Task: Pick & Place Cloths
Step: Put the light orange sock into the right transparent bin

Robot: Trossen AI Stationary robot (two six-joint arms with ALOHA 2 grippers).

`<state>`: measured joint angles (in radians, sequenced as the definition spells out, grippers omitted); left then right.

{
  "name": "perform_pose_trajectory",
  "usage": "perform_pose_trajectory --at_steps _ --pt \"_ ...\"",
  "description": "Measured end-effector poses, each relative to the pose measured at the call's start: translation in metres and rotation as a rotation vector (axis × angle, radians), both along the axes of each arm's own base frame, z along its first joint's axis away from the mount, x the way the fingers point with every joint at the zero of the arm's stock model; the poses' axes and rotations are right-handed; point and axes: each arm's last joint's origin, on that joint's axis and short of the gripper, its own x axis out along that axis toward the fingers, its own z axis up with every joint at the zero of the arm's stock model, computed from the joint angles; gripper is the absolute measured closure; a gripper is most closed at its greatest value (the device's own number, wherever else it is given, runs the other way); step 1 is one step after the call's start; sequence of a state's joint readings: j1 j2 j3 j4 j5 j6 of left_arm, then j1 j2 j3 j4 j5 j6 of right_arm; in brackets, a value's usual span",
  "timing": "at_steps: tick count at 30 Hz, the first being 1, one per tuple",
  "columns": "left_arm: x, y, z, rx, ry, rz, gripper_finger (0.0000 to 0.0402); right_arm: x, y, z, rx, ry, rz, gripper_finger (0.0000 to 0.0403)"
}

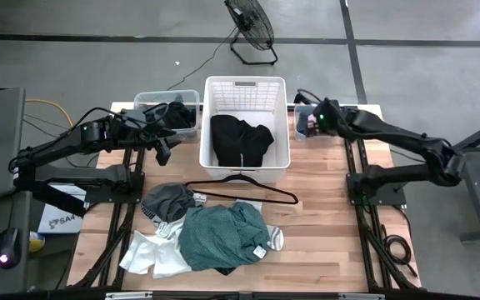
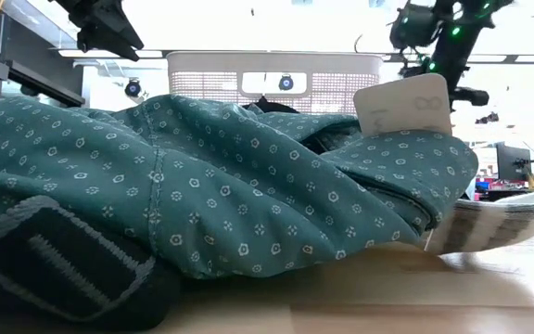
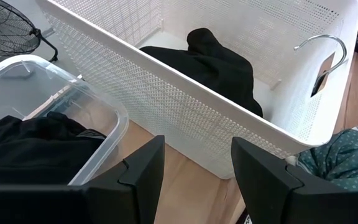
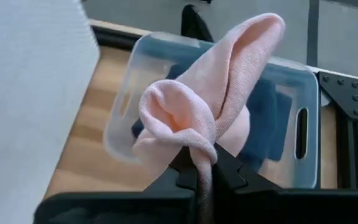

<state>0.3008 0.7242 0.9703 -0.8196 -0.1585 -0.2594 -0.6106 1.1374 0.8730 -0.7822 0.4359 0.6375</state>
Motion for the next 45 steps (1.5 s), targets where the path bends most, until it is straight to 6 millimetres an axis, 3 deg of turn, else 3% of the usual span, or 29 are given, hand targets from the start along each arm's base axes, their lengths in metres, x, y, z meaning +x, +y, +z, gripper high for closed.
perform_pose_trajectory --at_steps 11,25,34,45 --pt "-0.001 0.000 -0.002 -0.007 0.021 0.000 0.0223 0.017 -0.055 -0.041 0.078 -0.012 -0.020 0.0399" --pt "-0.001 0.000 -0.002 -0.006 0.020 -0.001 0.0223 0.019 -0.080 -0.089 0.215 0.094 -0.078 0.0399" --pt "-0.001 0.000 -0.002 -0.006 0.020 0.000 0.0223 0.018 -0.081 -0.089 0.247 0.061 -0.067 0.0374" --pt "-0.001 0.000 -0.002 -0.006 0.020 -0.001 0.0223 0.013 -0.076 -0.072 0.196 0.045 -0.068 0.0251"
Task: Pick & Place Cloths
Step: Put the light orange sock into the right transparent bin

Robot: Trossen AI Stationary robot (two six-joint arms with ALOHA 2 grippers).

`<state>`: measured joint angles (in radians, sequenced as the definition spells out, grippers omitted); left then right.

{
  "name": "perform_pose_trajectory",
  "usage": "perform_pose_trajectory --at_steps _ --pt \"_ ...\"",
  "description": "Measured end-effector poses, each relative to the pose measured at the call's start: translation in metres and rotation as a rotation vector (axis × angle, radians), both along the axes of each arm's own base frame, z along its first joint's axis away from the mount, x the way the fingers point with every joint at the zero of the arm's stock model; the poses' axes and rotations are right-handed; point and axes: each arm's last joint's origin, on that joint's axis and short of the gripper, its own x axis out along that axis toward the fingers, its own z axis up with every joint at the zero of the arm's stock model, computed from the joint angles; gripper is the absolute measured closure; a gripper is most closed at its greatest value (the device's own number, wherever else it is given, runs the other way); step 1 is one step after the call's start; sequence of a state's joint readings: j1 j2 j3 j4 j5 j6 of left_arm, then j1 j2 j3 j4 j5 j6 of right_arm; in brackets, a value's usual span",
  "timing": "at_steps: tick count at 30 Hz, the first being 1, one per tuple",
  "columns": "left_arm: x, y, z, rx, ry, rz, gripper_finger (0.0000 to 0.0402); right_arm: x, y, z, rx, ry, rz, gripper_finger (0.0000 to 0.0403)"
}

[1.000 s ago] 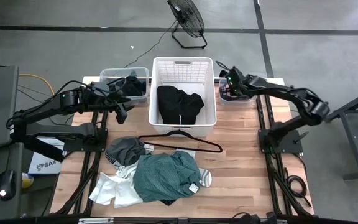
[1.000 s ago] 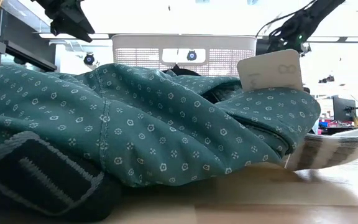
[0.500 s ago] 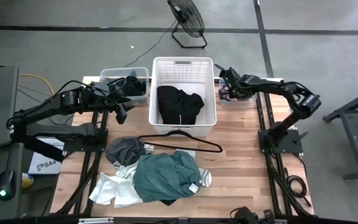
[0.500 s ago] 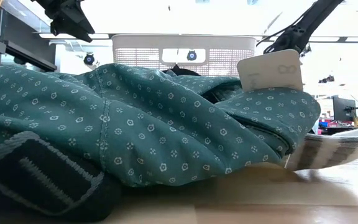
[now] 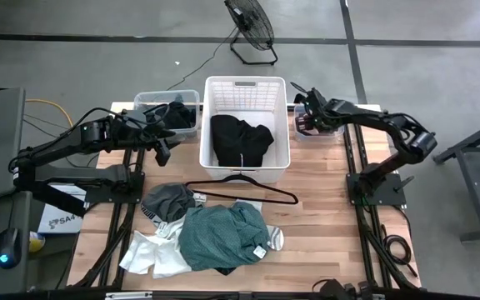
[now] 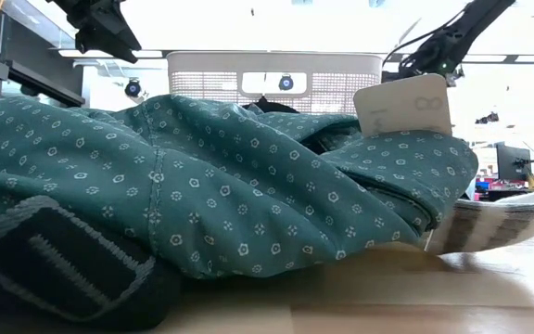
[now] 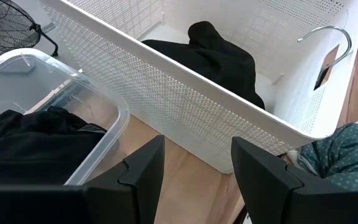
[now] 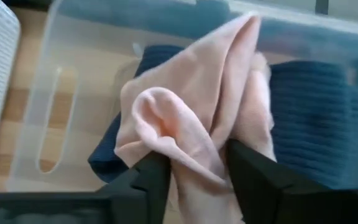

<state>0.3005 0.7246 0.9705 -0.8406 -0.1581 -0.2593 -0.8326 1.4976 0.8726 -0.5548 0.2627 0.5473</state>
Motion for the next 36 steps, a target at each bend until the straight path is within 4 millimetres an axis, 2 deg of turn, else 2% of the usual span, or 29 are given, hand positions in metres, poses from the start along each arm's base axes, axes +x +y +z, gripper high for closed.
perform_pose_trajectory --at_steps 3,6,12,15,17,23,28,36 --pt "0.000 0.000 0.000 0.000 0.000 0.000 0.0223 -0.003 0.003 0.009 -0.025 -0.007 -0.003 0.0215" --pt "0.000 0.000 0.000 0.000 0.000 0.000 0.0223 -0.008 0.008 0.022 -0.066 -0.019 -0.016 0.0195" --pt "0.000 0.000 0.000 0.000 0.000 0.000 0.0223 -0.011 0.016 0.042 -0.113 -0.117 0.013 0.0200" --pt "0.000 0.000 0.000 0.001 -0.003 0.000 0.0223 -0.007 0.016 0.042 -0.113 -0.130 0.056 0.0225" --pt "0.002 0.001 -0.003 0.001 -0.005 0.000 0.0223 -0.006 0.015 0.039 -0.106 -0.119 0.062 0.0255" --pt "0.005 0.002 -0.019 -0.019 0.038 0.004 0.0223 -0.003 0.010 0.029 -0.084 -0.081 0.072 0.0383" --pt "0.006 0.002 -0.019 -0.016 0.029 0.004 0.0223 -0.004 0.007 0.022 -0.064 -0.060 0.054 0.0399" --pt "0.005 0.002 -0.019 -0.016 0.029 0.004 0.0223 -0.010 -0.002 0.006 -0.019 0.026 -0.033 0.0400"
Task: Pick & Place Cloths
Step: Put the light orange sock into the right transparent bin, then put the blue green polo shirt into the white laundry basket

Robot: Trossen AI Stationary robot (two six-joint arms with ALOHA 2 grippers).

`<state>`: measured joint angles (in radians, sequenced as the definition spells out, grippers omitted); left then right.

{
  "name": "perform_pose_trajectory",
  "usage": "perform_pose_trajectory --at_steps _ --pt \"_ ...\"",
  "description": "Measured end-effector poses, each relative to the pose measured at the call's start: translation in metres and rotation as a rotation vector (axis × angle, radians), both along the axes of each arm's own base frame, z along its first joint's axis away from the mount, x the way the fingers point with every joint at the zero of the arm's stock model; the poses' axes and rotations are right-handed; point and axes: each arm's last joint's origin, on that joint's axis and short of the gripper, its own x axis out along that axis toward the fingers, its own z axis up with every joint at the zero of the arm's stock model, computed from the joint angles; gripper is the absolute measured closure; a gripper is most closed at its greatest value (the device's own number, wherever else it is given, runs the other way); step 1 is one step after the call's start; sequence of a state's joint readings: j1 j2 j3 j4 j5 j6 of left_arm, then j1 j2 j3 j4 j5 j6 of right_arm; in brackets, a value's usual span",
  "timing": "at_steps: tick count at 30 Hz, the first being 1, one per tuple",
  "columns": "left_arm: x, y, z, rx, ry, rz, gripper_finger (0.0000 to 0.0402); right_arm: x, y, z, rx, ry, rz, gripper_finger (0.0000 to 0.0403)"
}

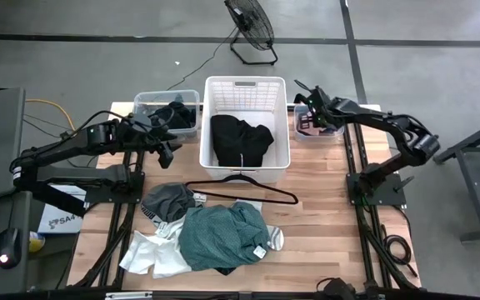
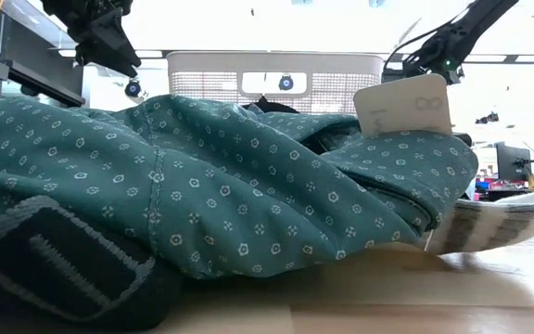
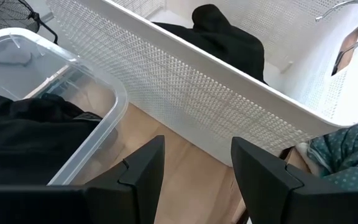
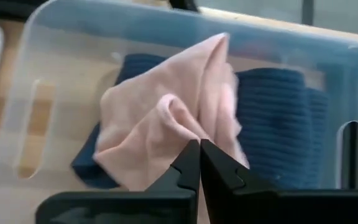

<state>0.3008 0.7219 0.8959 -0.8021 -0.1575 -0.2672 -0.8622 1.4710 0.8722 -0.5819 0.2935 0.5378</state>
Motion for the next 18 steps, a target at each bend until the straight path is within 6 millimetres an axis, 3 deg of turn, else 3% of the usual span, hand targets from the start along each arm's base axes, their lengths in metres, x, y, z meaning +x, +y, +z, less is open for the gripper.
perform_pose_trajectory --at_steps 7,18 --pt "0.000 0.000 0.000 0.000 0.000 0.000 0.0223 -0.003 0.001 0.007 -0.035 -0.007 -0.018 0.0399" --pt "0.000 0.000 0.000 0.000 0.000 0.000 0.0223 -0.002 0.033 0.054 -0.172 -0.137 0.093 0.0398"
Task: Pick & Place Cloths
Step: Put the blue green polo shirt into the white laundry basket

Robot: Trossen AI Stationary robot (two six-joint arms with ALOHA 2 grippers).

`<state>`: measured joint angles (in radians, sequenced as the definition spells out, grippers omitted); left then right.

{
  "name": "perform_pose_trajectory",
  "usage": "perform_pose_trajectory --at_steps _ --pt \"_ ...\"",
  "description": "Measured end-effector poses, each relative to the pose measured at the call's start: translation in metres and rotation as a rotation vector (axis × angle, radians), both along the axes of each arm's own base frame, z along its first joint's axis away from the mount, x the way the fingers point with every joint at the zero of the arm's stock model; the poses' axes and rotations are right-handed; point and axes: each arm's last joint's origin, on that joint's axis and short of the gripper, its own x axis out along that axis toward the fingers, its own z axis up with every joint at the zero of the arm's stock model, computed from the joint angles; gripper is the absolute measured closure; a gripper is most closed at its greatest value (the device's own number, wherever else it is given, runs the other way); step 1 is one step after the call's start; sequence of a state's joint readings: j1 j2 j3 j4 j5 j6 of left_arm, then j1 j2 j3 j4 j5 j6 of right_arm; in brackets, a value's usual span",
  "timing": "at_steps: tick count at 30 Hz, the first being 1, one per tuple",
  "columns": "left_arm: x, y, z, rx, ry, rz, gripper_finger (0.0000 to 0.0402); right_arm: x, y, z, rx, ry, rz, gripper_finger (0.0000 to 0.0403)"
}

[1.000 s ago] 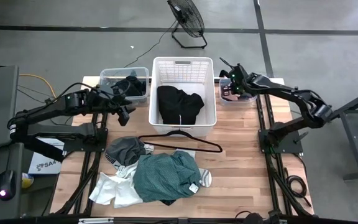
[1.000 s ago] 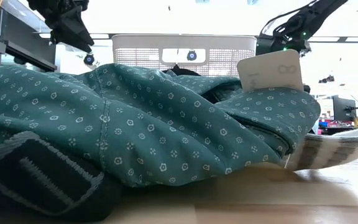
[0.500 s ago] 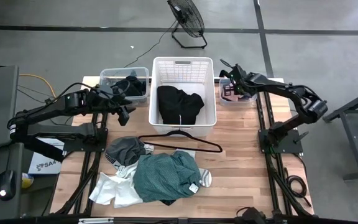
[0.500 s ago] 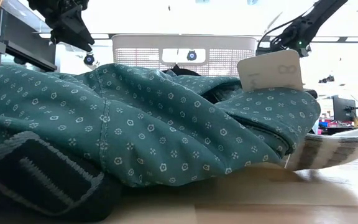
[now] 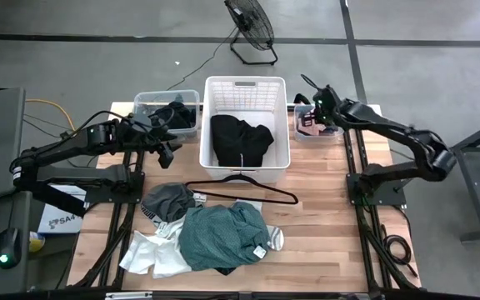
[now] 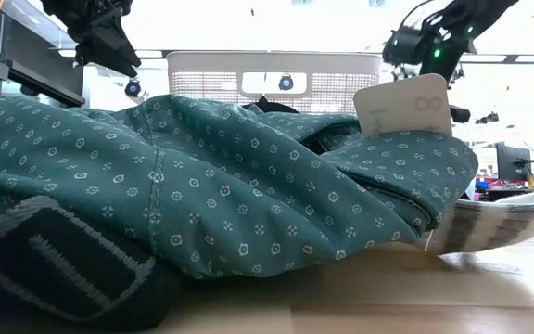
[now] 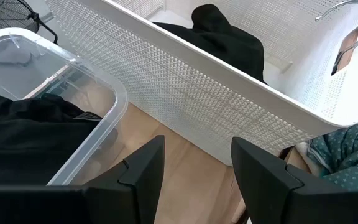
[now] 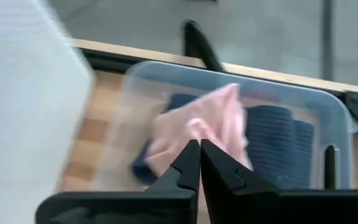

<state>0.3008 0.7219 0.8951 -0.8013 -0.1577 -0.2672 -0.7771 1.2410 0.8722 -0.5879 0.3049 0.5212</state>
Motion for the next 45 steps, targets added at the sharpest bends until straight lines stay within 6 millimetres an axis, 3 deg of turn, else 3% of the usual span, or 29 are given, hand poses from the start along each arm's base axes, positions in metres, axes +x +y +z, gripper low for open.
perform_pose_trajectory --at_steps 8,13,21,30,45 --pt "0.000 -0.001 0.000 -0.022 -0.006 -0.036 0.0223 -0.004 0.035 0.018 0.033 -0.027 0.167 0.0398" --pt "0.001 -0.003 0.000 -0.021 -0.001 -0.111 0.0223 0.000 0.072 0.027 0.037 0.001 0.319 0.0398" --pt "0.003 -0.007 0.000 -0.080 -0.023 -0.105 0.0223 0.004 0.124 0.036 -0.011 -0.051 0.361 0.0398" --pt "0.025 -0.039 -0.010 -0.114 0.053 -0.282 0.0223 0.009 0.156 0.037 -0.066 -0.062 0.466 0.0399" --pt "0.090 -0.119 -0.048 0.036 0.188 -0.773 0.0223 0.008 0.201 0.038 -0.059 -0.117 0.630 0.0399"
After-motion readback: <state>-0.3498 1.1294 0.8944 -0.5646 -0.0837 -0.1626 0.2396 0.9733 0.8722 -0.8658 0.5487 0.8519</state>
